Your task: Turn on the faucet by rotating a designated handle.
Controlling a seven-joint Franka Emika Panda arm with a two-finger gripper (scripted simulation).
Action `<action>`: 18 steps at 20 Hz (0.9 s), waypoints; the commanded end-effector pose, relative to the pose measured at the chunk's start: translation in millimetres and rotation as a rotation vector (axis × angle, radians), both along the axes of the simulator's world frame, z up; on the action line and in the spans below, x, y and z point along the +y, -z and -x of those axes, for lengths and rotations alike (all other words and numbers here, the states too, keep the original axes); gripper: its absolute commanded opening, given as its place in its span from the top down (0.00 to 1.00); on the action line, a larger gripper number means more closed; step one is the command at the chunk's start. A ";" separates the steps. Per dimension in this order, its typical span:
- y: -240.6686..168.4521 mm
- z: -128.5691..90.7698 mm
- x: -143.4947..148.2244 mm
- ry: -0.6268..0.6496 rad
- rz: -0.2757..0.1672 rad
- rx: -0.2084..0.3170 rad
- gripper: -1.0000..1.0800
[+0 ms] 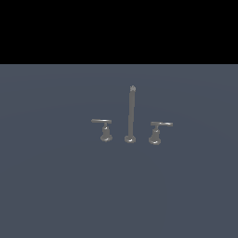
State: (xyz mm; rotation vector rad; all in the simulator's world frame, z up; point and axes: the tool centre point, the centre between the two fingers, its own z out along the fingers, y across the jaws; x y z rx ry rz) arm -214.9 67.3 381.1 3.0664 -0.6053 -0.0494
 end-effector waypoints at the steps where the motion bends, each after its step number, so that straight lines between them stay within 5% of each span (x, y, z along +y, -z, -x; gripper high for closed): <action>1: 13.1 -8.5 7.9 0.057 0.000 -0.002 1.00; 18: 97.7 -76.8 45.3 0.424 -0.003 -0.010 1.00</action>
